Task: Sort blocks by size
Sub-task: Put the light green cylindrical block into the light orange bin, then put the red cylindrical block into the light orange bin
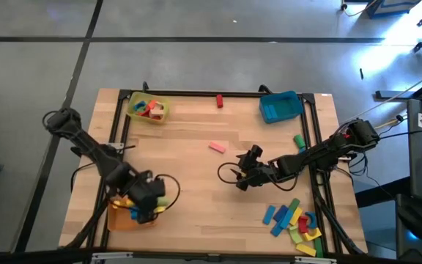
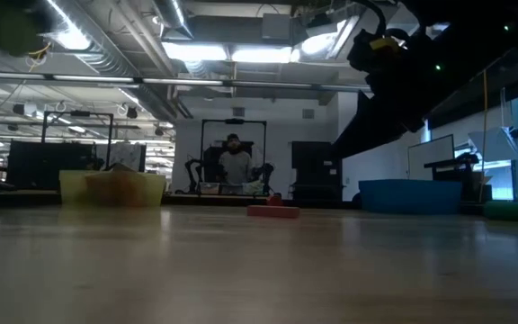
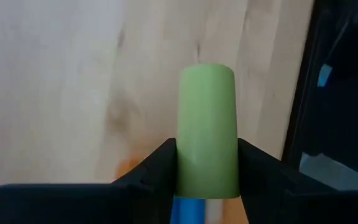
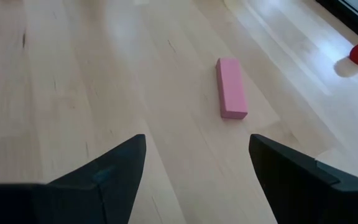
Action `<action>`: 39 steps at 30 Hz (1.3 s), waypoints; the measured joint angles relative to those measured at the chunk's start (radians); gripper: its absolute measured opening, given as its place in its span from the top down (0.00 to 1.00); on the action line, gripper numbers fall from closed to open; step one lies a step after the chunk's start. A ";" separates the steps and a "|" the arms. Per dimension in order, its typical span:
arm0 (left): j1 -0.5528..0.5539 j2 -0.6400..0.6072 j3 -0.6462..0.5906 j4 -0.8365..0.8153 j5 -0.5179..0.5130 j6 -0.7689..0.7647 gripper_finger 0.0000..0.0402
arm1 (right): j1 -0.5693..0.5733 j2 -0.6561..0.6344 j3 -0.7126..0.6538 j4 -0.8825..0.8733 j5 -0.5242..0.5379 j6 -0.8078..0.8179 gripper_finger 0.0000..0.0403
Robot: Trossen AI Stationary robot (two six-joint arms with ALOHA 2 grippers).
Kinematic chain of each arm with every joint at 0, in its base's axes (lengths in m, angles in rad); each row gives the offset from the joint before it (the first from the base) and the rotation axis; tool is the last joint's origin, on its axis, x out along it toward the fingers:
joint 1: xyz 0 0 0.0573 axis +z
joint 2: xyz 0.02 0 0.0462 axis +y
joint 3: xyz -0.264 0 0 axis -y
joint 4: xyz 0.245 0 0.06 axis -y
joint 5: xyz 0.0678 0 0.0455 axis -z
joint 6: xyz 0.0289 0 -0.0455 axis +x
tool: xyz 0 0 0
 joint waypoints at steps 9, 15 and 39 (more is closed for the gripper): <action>-0.201 0.000 -0.124 0.014 0.049 -0.279 0.68 | 0.000 0.000 0.000 0.015 0.000 0.024 0.28; -0.274 0.000 -0.203 0.036 0.066 -0.392 0.68 | 0.000 0.000 0.000 0.053 -0.001 0.032 0.28; -0.276 -0.010 -0.305 0.106 0.102 -0.422 0.49 | 0.000 0.000 0.000 0.065 -0.005 0.050 0.28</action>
